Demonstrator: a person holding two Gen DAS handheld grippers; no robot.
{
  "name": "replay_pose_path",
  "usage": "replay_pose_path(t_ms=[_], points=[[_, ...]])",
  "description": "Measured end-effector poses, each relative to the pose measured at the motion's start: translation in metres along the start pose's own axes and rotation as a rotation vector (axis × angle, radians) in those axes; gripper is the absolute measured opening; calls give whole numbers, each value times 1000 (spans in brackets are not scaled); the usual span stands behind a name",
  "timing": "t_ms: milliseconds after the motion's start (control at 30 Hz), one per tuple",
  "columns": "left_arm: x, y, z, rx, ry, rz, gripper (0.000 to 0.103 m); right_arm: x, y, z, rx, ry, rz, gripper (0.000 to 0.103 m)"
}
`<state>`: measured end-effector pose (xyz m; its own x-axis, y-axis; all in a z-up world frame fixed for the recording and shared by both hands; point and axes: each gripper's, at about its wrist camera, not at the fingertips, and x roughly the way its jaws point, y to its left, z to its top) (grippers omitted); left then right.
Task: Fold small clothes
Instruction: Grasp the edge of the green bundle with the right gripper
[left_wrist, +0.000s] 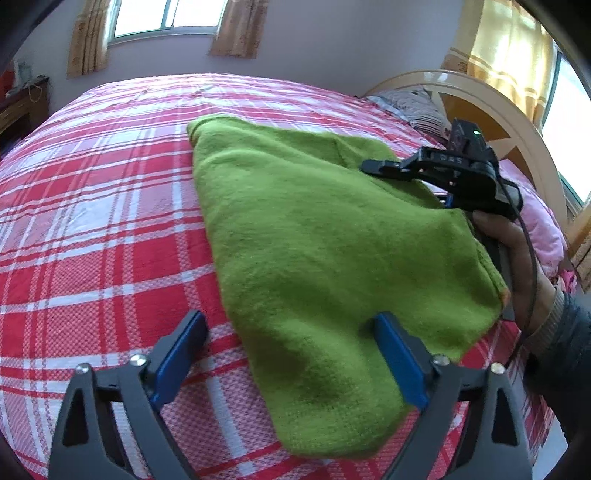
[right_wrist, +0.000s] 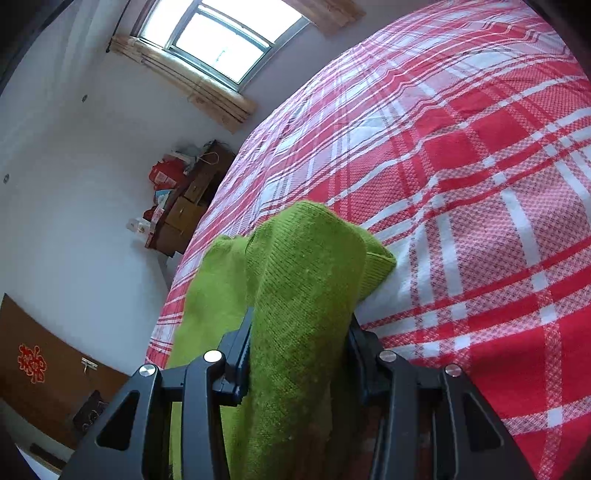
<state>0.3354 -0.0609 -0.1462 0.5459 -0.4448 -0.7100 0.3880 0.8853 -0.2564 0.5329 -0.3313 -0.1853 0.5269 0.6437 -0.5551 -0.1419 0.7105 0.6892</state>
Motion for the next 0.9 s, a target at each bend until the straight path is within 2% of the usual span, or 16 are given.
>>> replay_pose_path(t_ms=[167, 267, 400, 500, 567, 667, 900], points=[[-1, -3, 0, 14, -1, -54, 73, -2, -4, -2, 0, -9, -3, 39], [-2, 0, 0, 2, 0, -80, 69, -2, -3, -3, -3, -13, -3, 38], [-5, 5, -1, -28, -12, -98, 57, -7, -5, -6, -10, -18, 2, 36], [-5, 2, -2, -22, -12, -68, 51, -9, -6, -6, -13, -28, 18, 33], [-8, -8, -4, 6, -13, -15, 46, -11, -11, -5, 7, -33, 36, 32], [-11, -22, -6, 58, -25, 42, 41, -11, -6, -7, -13, -36, 8, 32], [-18, -16, -2, 48, -21, 36, 25, -22, 10, -14, -58, -86, -39, 30]])
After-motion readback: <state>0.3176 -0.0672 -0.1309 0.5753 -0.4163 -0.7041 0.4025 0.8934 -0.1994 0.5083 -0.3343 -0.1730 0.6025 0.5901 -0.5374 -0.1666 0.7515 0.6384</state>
